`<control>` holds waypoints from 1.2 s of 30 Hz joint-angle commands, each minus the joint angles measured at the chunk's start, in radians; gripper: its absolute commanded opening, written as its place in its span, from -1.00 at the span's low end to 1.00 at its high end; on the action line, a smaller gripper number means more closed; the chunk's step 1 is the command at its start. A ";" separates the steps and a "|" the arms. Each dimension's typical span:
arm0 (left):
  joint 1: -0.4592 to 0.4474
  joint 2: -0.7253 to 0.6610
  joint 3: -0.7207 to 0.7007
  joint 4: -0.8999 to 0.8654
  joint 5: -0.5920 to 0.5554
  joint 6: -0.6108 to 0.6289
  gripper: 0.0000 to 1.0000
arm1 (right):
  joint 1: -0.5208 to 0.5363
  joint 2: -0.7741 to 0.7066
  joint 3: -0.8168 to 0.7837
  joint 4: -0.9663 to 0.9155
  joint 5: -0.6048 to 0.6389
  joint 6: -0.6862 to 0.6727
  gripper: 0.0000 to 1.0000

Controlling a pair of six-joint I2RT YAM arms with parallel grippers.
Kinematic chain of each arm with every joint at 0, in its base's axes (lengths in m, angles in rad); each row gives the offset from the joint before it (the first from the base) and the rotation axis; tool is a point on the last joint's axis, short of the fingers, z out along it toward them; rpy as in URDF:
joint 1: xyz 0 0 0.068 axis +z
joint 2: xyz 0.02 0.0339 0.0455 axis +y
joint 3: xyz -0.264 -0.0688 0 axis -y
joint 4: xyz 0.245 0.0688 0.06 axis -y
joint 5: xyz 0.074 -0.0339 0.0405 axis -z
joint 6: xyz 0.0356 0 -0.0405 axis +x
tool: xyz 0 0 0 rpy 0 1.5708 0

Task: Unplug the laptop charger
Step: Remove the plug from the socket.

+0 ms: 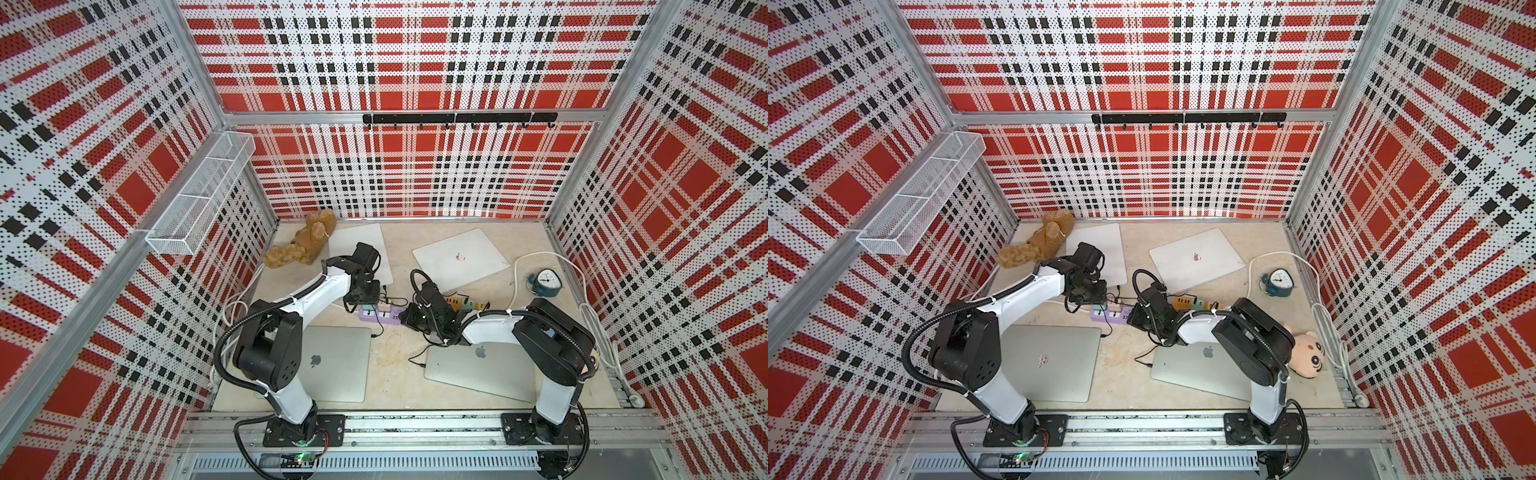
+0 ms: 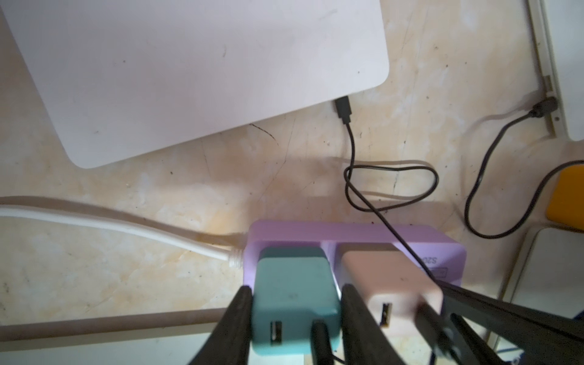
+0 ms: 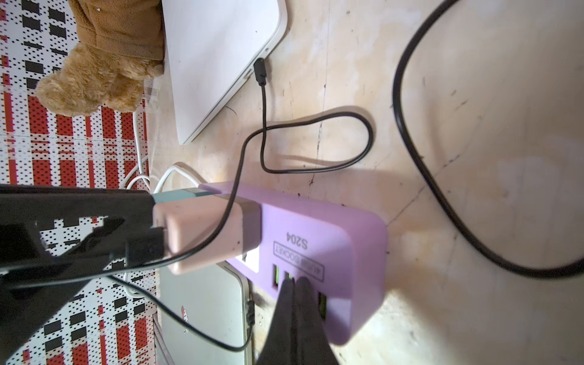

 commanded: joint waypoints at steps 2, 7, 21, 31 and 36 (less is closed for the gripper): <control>-0.016 -0.018 0.017 -0.025 -0.005 0.004 -0.75 | 0.010 0.071 -0.036 -0.136 0.048 0.011 -1.00; -0.008 -0.029 0.017 -0.024 0.020 0.005 -0.76 | 0.010 0.072 -0.035 -0.132 0.044 0.012 -1.00; -0.003 -0.050 0.040 -0.060 0.004 0.006 -0.78 | 0.010 0.066 -0.024 -0.140 0.044 -0.001 -1.00; 0.006 -0.068 0.054 -0.093 -0.012 0.009 -0.79 | 0.010 0.050 -0.018 -0.135 0.037 -0.009 -1.00; 0.010 -0.097 0.051 -0.107 -0.026 0.004 -0.79 | 0.010 0.028 -0.004 -0.117 0.017 -0.018 -1.00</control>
